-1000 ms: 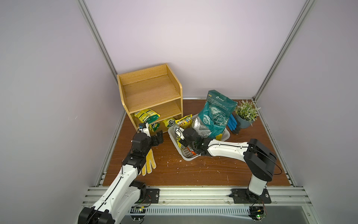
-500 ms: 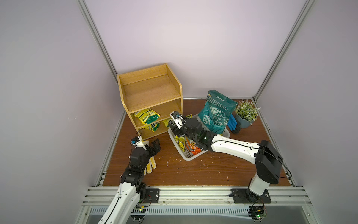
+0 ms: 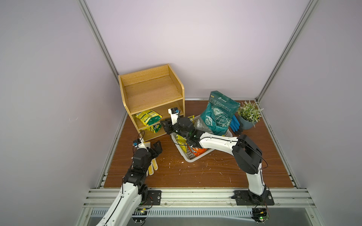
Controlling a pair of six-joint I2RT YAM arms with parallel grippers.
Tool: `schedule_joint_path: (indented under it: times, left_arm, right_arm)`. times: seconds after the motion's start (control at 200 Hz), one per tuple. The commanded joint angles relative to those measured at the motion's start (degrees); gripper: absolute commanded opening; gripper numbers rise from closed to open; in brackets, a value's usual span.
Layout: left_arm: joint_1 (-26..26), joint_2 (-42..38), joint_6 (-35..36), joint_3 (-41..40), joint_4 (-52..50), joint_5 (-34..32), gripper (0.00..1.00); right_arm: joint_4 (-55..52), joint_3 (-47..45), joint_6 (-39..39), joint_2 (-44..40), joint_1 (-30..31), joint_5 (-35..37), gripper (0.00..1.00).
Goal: Take down the fertilizer bag from the shelf
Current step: Pick up the fertilizer bag from the shelf.
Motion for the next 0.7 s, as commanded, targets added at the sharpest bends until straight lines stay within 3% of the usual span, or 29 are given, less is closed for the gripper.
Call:
schedule_joint_path:
  times: [0.0, 0.255, 0.485, 0.696]
  left_arm:
    - [0.6, -1.5, 1.5, 0.4, 1.9, -0.7, 1.00]
    - [0.7, -2.7, 1.1, -0.6, 3.6, -0.1, 1.00]
    - [0.7, -2.3, 1.5, -0.1, 3.2, -0.2, 1.00]
    - [0.7, -3.8, 1.4, -0.3, 2.3, -1.5, 1.00]
  right_arm:
    - [6.3, 3.2, 7.2, -0.3, -0.8, -0.5, 0.42]
    - [4.0, 7.8, 9.4, 4.6, -1.8, 3.0, 0.40]
    - [0.5, 13.7, 11.0, 9.2, -1.7, 0.6, 0.43]
    - [-0.6, 13.5, 12.7, 10.0, -1.2, -0.6, 0.45]
